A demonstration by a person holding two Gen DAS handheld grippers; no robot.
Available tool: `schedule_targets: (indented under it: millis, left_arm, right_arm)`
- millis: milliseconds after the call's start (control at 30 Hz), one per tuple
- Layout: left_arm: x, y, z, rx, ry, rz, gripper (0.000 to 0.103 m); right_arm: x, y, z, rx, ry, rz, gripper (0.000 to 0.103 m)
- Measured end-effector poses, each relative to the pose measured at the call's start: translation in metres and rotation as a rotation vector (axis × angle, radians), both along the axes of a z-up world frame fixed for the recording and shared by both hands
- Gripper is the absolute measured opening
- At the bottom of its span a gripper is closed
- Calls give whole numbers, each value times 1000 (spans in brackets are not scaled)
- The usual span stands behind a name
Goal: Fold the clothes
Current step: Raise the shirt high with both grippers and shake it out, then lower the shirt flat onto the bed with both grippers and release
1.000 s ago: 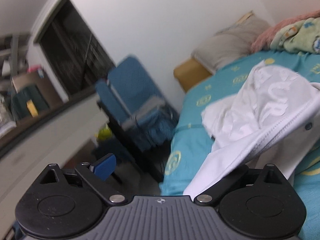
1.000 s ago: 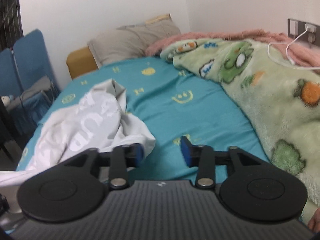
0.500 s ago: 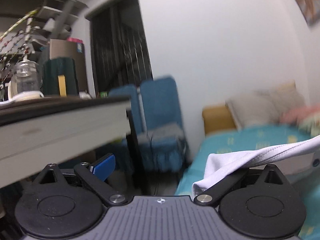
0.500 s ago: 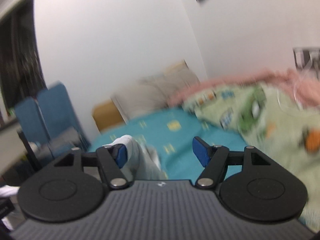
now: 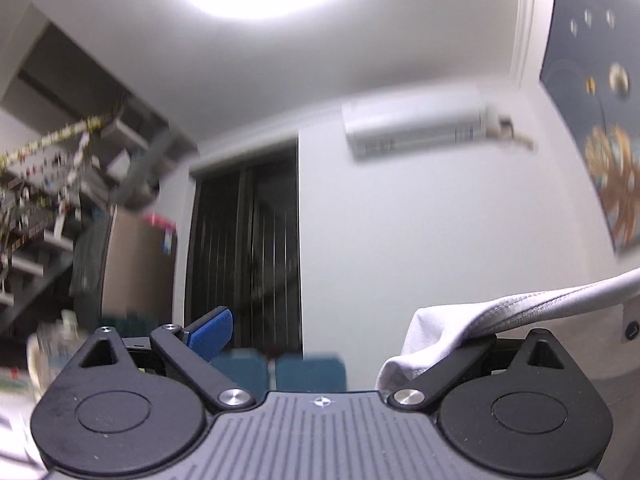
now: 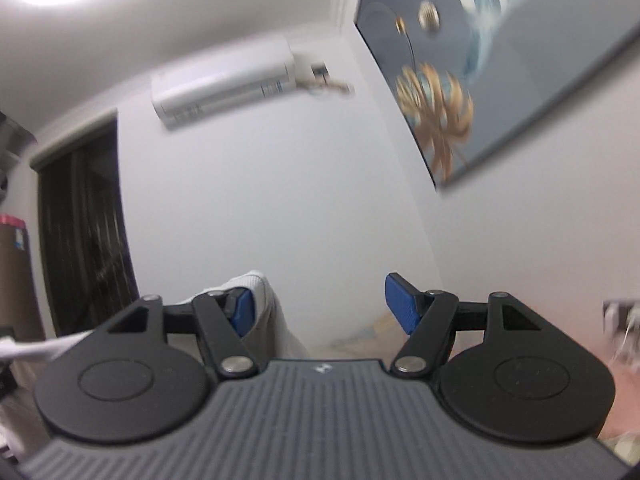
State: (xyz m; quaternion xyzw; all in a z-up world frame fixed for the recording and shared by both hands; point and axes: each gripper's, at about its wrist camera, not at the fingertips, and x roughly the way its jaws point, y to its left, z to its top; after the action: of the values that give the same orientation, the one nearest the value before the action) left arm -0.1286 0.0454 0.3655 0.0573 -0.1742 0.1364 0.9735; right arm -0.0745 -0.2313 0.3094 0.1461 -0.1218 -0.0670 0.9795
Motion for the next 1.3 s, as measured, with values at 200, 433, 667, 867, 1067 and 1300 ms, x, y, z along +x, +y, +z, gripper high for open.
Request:
schedule_targets:
  millis: [200, 433, 667, 867, 1067, 1300]
  left_arm:
    - [-81, -1, 94, -25, -24, -62, 99]
    - [-83, 12, 109, -44, 124, -170, 100]
    - [41, 9, 36, -117, 305, -209, 99]
    - [223, 12, -28, -99, 395, -191, 99]
    - [404, -20, -109, -75, 456, -148, 100]
    - [625, -43, -279, -126, 693, -186, 99]
  right_arm:
    - [-97, 14, 76, -136, -88, -80, 71]
    - [-102, 11, 80, -143, 18, -69, 71]
    - [1, 11, 18, -134, 197, -27, 71]
    - [146, -1, -40, -91, 329, 2, 71]
    - [300, -10, -96, -76, 392, -50, 71]
    - [489, -28, -225, -74, 538, -55, 70]
